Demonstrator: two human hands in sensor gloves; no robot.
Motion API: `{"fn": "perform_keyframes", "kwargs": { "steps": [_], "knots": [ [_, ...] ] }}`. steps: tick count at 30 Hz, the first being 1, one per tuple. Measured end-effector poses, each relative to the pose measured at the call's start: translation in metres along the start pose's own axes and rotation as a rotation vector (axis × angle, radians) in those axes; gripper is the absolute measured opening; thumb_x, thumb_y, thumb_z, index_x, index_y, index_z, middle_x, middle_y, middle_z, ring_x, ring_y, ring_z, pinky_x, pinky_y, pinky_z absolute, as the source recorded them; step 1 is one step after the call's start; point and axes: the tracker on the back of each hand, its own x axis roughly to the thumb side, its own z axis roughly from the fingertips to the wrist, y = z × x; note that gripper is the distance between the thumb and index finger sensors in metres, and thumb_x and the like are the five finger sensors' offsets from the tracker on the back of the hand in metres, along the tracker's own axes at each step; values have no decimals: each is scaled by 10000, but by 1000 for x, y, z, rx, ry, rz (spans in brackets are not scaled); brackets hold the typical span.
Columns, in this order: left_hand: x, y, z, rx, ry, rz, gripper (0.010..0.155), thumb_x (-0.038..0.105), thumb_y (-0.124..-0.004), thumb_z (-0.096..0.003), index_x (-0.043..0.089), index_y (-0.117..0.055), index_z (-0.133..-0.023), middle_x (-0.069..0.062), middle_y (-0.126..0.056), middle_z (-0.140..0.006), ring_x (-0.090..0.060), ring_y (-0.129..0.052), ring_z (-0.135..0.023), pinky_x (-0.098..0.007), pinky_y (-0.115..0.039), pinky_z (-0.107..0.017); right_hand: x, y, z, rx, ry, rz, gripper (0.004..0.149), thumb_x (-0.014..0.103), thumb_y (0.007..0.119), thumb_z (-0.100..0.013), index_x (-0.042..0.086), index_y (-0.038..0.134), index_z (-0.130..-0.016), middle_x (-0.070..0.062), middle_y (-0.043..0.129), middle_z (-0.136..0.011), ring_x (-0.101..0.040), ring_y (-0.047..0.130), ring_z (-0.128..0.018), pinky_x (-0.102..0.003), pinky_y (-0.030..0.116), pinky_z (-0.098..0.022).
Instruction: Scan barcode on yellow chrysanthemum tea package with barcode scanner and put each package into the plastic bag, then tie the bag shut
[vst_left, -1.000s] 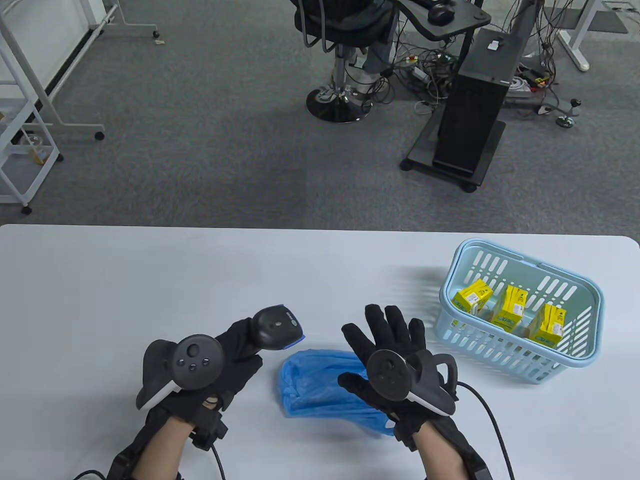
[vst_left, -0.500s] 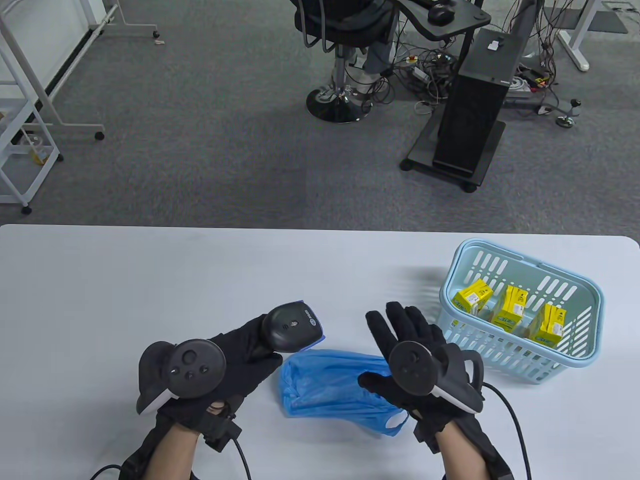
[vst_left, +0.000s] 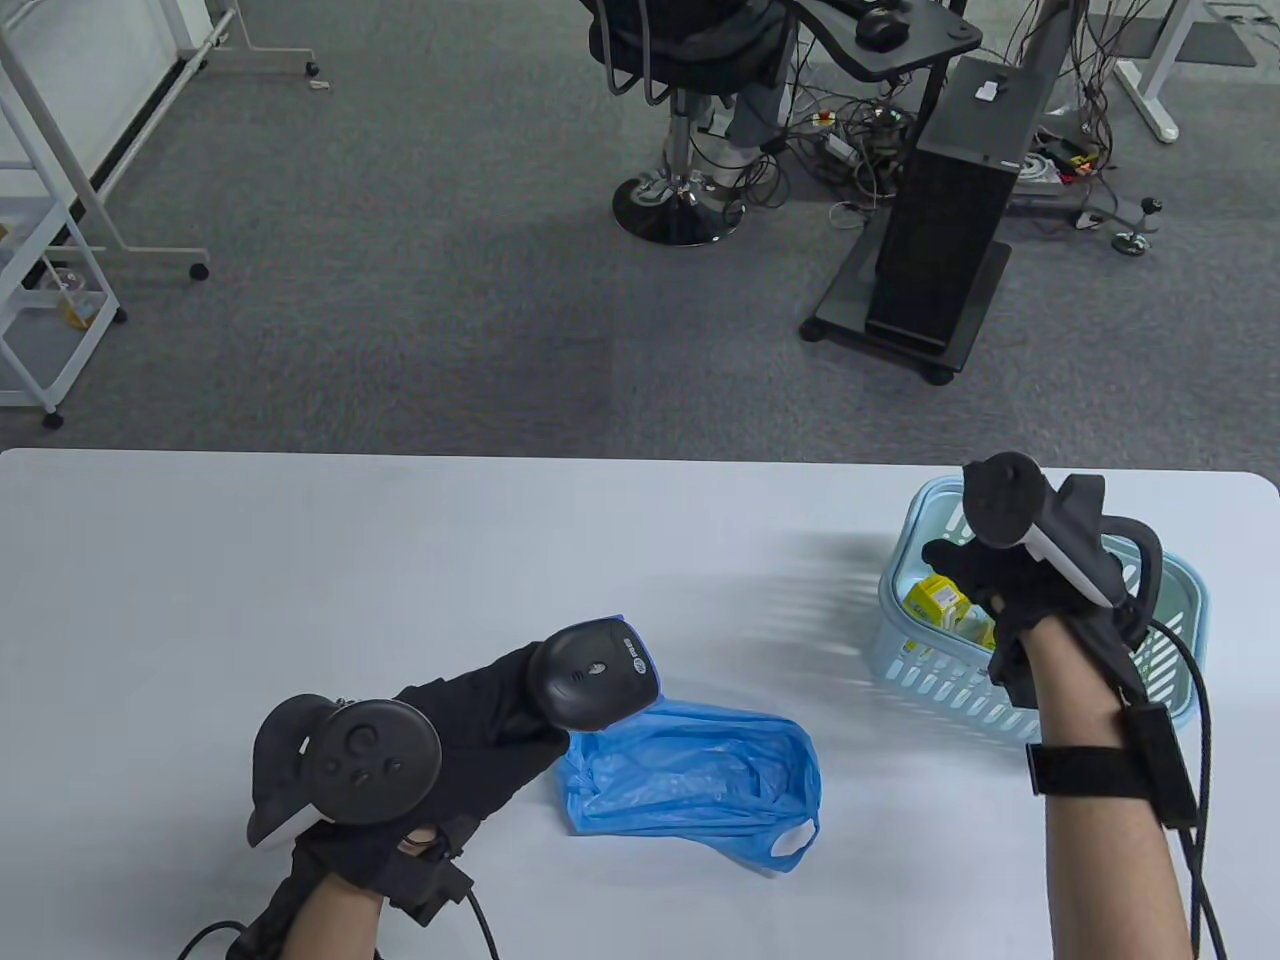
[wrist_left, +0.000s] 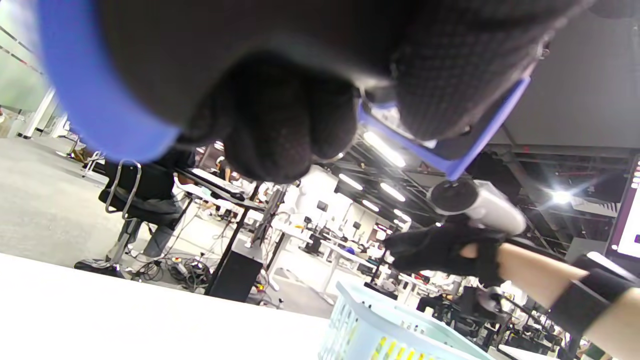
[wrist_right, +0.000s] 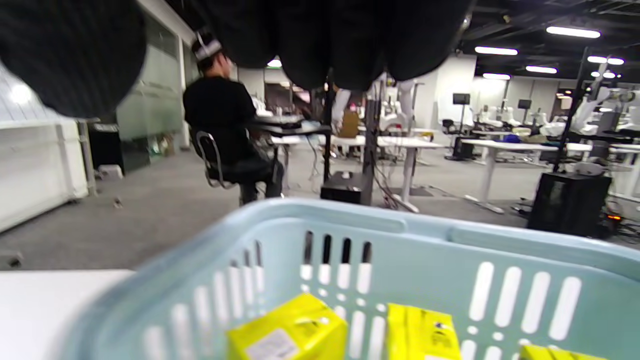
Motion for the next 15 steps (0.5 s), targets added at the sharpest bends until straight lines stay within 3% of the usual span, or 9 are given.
{"fn": "perform_keyframes", "kwargs": {
  "steps": [3, 7, 15],
  "knots": [
    [-4, -2, -1, -19, 24, -20, 585, 523, -901, -476, 300, -750, -996, -13, -1019, -763, -194, -1114, -531, -389, -935, -375, 2, 18, -29, 40, 7, 92, 850, 514, 856, -280, 198, 621, -1033, -108, 631, -1057, -336, 683, -972, -512, 622, -705],
    [-9, -6, -4, -41, 49, -28, 587, 520, -904, -476, 295, -752, -996, -19, -1019, -761, -198, -1114, -531, -393, -934, -374, 6, 44, -54, 183, 31, 169, 831, 512, 868, -265, 206, 652, -1007, -92, 667, -1037, -319, 697, -965, -507, 598, -720],
    [-16, -11, -8, -81, 70, -39, 590, 521, -903, -477, 287, -754, -998, -21, -1023, -758, -202, -1116, -528, -396, -934, -372, 8, 78, -67, 409, 24, 253, 946, 587, 854, -238, 190, 585, -1053, -95, 676, -1036, -316, 628, -1001, -505, 541, -742]
  ]
}}
